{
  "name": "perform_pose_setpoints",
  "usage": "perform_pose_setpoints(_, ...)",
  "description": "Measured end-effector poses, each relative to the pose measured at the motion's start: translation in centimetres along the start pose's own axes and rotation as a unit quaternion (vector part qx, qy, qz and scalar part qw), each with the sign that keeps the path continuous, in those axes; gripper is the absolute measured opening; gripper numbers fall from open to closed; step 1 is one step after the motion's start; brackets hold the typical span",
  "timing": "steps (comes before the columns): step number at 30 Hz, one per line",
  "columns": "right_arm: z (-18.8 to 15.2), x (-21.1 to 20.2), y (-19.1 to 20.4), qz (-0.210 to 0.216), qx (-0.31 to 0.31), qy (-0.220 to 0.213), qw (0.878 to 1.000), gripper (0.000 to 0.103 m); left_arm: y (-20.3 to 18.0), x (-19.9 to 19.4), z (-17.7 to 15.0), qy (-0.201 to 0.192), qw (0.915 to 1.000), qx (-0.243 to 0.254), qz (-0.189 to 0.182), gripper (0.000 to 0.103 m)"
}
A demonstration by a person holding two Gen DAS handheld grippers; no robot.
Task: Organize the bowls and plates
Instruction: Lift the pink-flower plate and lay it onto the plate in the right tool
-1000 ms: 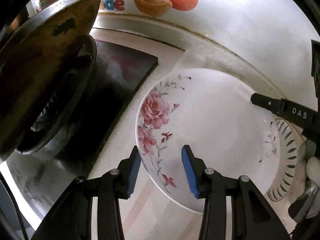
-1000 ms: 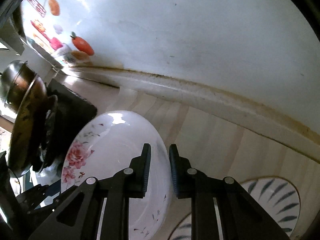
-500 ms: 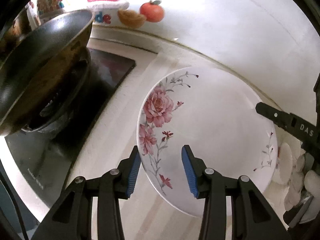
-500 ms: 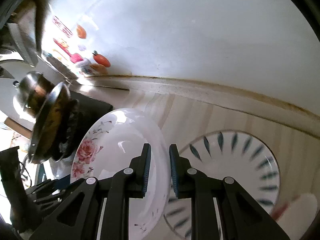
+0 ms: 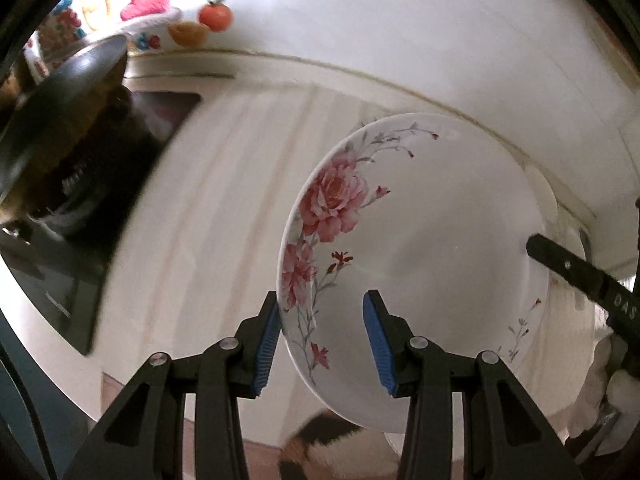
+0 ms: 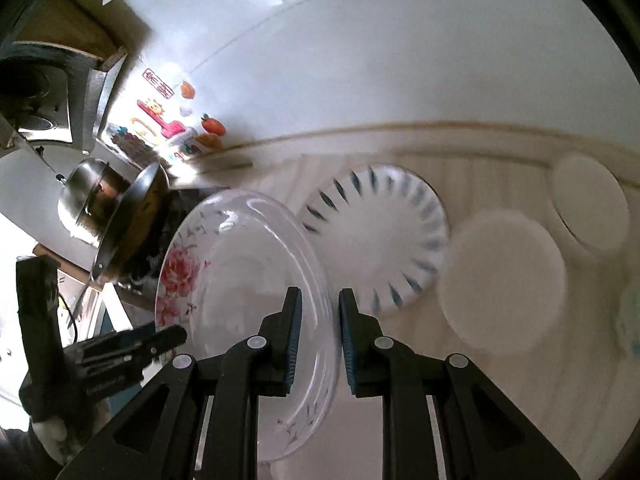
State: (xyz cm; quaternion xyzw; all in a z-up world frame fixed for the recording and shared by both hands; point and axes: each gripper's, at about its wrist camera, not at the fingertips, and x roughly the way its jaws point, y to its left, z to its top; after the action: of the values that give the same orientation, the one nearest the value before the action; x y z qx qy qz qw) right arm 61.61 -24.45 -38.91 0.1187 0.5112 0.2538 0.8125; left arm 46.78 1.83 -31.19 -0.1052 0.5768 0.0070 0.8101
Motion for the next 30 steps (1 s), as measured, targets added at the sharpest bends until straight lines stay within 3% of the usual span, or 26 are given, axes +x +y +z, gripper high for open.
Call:
perform_pose_setpoints(7,-7.7,-4.0,-4.3,-0.010,0.044,0.007,0.999,0.021,-3.8,1.8,-3.6,0.045,0.9975,0.054,-0.009,0.039)
perform_pose_setpoints(13,-12.5,-4.6,-7.9,-0.015,0.092,0.024,0.995,0.021,-6.3,3.5,-6.1,0.081,0.9928,0.088,-0.006,0.039)
perform_pose_setpoints(23,-15.0,-3.9,-11.3,-0.020,0.133,0.033,0.990,0.021,-8.7,6.5,-7.4,0.108,0.9831,0.147,0.018,0.039)
perform_pose_setpoints(30,-15.2,-3.0,-12.3,-0.030,0.138,0.043,0.989,0.021,-9.8,7.7,-7.9,0.119,0.9798,0.158,0.028,0.039)
